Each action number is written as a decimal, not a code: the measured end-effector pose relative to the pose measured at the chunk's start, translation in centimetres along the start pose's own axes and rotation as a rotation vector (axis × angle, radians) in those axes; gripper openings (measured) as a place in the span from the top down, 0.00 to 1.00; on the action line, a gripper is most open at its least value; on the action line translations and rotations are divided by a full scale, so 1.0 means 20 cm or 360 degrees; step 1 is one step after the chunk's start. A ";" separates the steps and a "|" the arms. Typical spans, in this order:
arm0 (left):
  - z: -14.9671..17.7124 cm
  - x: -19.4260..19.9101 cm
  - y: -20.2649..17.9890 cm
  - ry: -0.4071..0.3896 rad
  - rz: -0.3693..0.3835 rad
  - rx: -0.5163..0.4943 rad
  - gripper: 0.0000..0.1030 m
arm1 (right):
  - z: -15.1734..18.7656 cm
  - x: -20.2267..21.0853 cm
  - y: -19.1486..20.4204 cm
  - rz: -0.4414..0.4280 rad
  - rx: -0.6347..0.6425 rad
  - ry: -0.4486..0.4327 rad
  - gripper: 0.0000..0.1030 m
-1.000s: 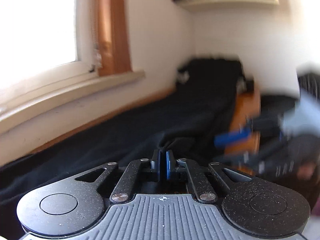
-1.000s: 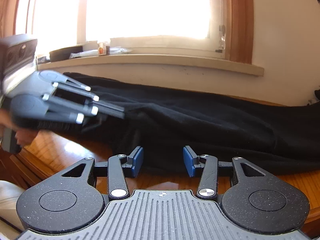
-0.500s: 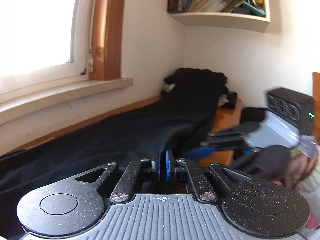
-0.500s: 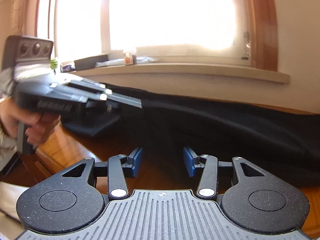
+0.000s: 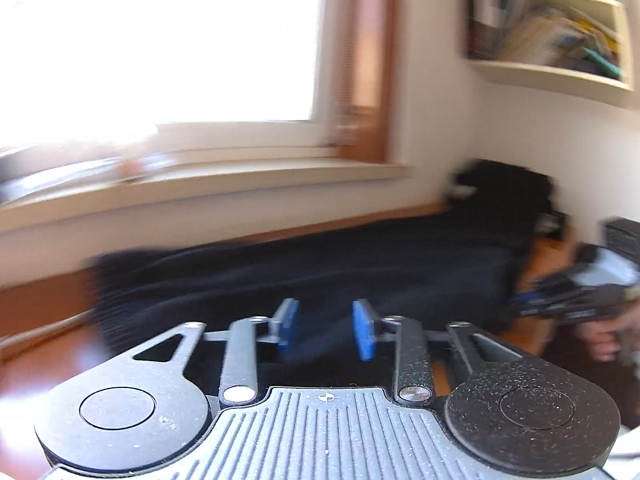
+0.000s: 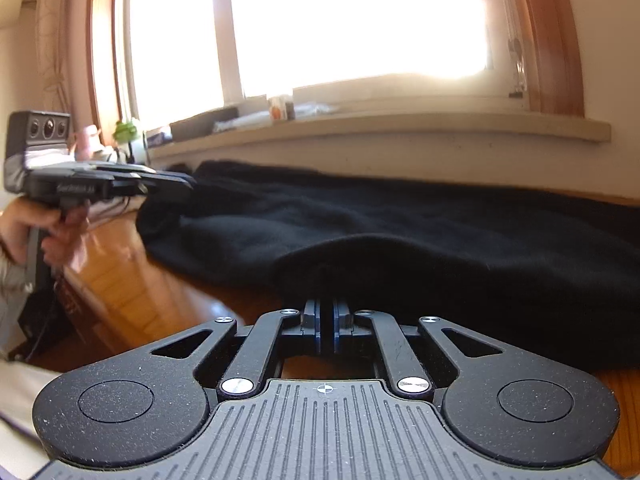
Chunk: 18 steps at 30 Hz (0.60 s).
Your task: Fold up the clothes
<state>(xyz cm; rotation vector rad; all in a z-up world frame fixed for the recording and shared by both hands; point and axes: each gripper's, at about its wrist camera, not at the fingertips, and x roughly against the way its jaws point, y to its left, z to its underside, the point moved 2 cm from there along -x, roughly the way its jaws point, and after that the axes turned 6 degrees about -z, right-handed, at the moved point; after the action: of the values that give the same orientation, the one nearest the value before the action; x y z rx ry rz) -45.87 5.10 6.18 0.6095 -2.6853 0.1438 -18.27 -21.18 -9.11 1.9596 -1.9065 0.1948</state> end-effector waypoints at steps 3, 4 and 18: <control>0.06 0.10 0.18 0.0035 -0.0129 0.0051 0.48 | 0.03 0.02 -0.01 0.0023 -0.0028 -0.0016 0.89; 0.08 0.12 0.22 0.0052 -0.0148 0.0068 0.46 | 0.03 0.01 -0.01 0.0036 -0.0037 -0.0033 0.82; 0.14 -0.07 0.24 0.0142 -0.0050 0.0099 0.41 | -0.05 -0.14 -0.02 0.0053 -0.0107 -0.0131 0.47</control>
<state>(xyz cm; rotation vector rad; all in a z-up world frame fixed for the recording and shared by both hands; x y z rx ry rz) -47.80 9.44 2.94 0.6486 -2.5924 0.2412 -17.93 -18.29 -9.32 1.9204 -1.9715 0.0594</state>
